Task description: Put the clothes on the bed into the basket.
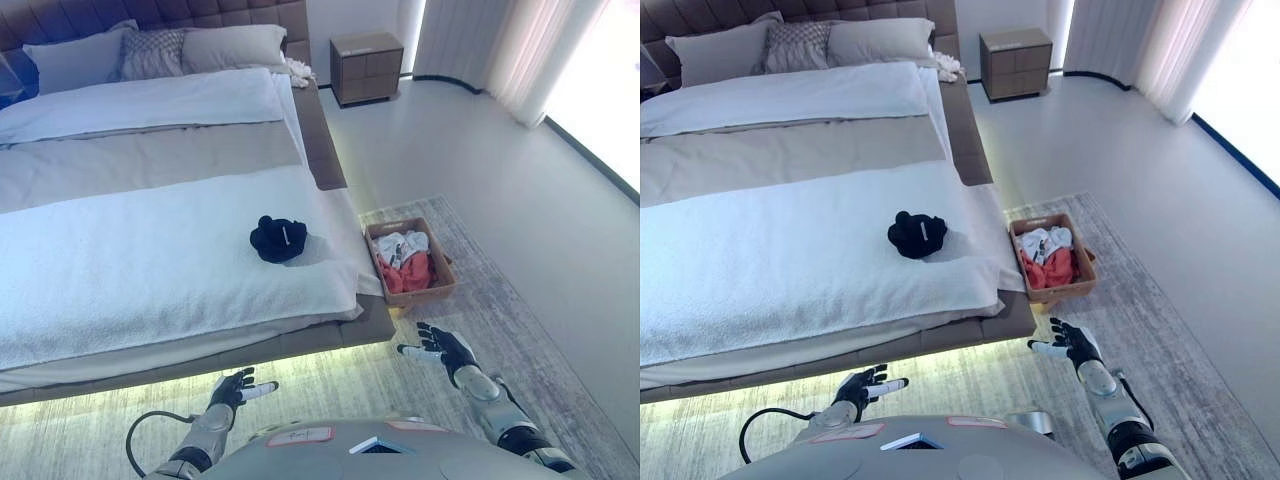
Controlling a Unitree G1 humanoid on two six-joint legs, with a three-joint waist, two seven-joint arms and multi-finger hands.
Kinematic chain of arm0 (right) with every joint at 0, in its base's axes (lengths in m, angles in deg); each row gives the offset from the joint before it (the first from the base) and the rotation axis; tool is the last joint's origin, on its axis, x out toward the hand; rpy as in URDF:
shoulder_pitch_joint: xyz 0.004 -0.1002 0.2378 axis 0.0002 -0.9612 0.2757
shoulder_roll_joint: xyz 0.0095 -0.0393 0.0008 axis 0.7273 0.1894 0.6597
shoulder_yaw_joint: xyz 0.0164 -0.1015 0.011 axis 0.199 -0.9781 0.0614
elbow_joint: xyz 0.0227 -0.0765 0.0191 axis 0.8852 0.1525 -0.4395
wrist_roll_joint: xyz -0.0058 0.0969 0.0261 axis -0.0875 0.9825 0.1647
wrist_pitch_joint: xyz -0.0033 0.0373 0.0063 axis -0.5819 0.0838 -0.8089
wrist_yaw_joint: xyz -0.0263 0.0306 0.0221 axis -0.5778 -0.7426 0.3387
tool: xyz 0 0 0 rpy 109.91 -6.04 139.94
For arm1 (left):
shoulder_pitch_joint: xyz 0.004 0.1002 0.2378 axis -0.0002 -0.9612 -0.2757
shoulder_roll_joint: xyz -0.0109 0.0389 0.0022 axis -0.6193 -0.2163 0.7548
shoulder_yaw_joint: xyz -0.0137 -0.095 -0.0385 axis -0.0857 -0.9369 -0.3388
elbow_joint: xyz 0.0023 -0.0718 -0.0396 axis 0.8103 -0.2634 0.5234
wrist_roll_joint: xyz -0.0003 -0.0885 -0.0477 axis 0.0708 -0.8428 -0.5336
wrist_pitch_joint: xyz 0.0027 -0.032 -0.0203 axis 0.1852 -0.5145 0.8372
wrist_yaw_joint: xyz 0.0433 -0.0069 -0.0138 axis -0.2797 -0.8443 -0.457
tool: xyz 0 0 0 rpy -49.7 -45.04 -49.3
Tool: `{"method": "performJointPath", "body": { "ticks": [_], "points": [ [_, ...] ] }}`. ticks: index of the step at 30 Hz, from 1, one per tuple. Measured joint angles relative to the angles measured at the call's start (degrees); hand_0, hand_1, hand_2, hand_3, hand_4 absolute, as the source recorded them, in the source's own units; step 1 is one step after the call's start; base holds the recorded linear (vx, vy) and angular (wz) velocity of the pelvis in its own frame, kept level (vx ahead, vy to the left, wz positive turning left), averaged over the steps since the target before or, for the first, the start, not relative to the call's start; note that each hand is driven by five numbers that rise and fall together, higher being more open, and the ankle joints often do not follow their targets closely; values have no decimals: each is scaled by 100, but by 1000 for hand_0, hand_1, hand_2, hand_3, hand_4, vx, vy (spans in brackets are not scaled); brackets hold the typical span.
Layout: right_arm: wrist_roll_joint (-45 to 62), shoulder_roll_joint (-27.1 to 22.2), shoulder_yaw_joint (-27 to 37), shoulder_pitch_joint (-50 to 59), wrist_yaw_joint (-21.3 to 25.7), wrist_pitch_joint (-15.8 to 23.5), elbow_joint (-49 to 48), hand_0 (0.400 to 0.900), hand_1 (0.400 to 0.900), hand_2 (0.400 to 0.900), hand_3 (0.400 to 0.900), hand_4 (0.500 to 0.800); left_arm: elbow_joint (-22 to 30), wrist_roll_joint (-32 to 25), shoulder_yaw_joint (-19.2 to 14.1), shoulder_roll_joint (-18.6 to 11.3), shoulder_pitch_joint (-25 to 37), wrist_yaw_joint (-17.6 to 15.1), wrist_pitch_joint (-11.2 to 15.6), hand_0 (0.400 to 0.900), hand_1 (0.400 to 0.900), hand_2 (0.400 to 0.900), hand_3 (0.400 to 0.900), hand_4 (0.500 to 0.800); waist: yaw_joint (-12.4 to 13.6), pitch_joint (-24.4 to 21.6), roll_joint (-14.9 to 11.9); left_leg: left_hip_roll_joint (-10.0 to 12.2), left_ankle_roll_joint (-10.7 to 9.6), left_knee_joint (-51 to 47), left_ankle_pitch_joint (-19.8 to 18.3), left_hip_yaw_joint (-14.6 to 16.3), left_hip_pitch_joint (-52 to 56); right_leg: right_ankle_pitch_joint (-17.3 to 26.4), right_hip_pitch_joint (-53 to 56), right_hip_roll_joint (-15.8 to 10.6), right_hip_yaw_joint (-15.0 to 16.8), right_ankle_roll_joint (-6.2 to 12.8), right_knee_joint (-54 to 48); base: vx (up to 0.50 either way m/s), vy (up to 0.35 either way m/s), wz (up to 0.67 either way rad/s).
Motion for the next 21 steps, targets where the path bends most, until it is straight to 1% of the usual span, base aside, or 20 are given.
{"method": "performJointPath", "body": {
  "ticks": [14,21],
  "points": [
    [-3,-3,-1,-219,-3,0,-6,900,900,900,900,800,-1,4,0,0,-49,2,-17,900,900,900,900,800,-2,-90,23,2,-1,0,-1,-13,-17,3,3,-4,-16,-2,-29,0,0,0],
    [-4,-10,-1,-229,1,0,-42,900,900,900,900,800,-1,5,0,0,-50,1,-19,900,900,900,900,800,-3,-103,24,4,-1,0,2,-39,-109,39,-40,4,-46,-13,-88,26,-44,2]
  ]
}}
